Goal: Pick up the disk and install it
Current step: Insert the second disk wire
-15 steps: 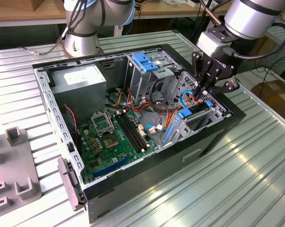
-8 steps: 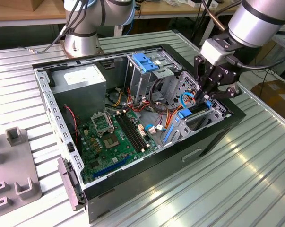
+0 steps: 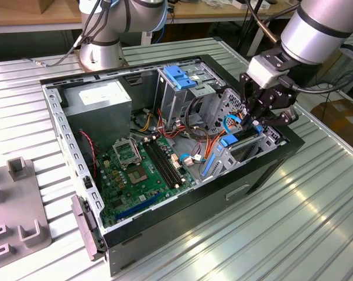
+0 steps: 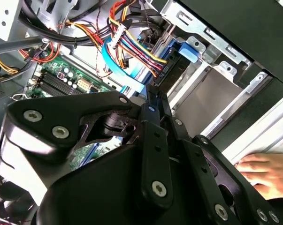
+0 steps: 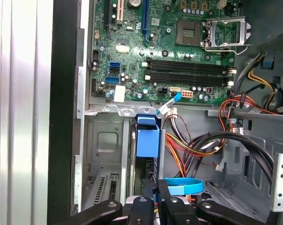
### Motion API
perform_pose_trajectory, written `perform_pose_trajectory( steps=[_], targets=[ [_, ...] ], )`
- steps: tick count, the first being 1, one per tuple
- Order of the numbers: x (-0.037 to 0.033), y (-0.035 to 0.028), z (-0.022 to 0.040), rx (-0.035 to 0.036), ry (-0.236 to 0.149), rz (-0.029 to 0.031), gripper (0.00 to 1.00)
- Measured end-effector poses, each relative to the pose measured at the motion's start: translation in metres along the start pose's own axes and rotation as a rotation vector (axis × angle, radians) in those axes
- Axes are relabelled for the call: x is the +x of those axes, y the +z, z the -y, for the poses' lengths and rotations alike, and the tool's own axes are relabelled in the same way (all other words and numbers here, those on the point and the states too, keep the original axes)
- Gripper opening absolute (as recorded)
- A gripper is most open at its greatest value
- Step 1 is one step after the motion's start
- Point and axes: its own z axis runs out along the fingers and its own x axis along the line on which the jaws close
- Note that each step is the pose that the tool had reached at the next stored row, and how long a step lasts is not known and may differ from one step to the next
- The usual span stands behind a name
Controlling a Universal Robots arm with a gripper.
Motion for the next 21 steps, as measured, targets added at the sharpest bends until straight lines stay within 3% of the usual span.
perform_pose_trajectory(
  steps=[5, 8, 11, 19, 21],
  targets=[
    [-0.0002, 0.0013, -0.0032, 0.0089, -0.002, 0.0032, 0.16],
    [0.0001, 0.0021, -0.0040, 0.0281, -0.003, 0.0023, 0.16],
    [0.0000, 0.0028, -0.0048, 0.0408, -0.004, 0.0023, 0.16],
    [0.0000, 0.0033, -0.0061, 0.0418, -0.002, 0.0031, 0.16],
    [0.0009, 0.0039, -0.0062, 0.0422, 0.000, 0.0075, 0.16]
  ],
)
